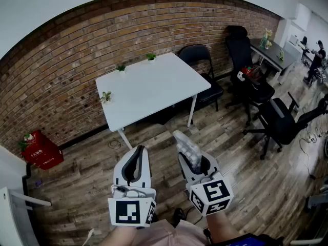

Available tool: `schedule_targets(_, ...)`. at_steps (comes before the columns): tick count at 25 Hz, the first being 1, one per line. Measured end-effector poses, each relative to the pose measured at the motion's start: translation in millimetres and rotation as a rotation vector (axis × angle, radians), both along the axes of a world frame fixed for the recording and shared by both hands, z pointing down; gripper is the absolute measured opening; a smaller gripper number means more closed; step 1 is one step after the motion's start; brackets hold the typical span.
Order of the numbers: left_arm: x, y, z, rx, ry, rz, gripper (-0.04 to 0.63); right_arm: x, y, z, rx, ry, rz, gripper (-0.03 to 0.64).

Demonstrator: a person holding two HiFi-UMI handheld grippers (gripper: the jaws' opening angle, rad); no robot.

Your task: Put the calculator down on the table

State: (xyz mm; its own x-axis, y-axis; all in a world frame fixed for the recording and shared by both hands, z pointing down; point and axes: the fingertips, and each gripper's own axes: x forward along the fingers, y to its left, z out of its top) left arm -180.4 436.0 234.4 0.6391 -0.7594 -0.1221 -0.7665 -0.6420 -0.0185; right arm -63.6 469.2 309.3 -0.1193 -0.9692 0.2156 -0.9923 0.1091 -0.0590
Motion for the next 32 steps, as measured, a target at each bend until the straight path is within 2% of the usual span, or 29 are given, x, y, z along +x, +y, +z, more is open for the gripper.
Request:
schedule_targets(8, 33, 4, 6, -0.006, -0.011, -0.011, 0.022, 36, 4, 3, 0.014, -0.076, -0.004, 0.133)
schedule_targets(19, 82, 4, 33, -0.048, -0.045, -0.053, 0.023, 88, -7, 25, -0.022, -0.093, -0.042, 0.133)
schedule_targets(26, 98, -38, 44, -0.063, -0.058, -0.064, 0.023, 108, -43, 40, -0.050, -0.100, -0.042, 0.133)
schedule_targets(32, 103, -115, 55, -0.092, -0.054, -0.073, 0.023, 116, -110, 49, -0.081, -0.092, -0.040, 0.133)
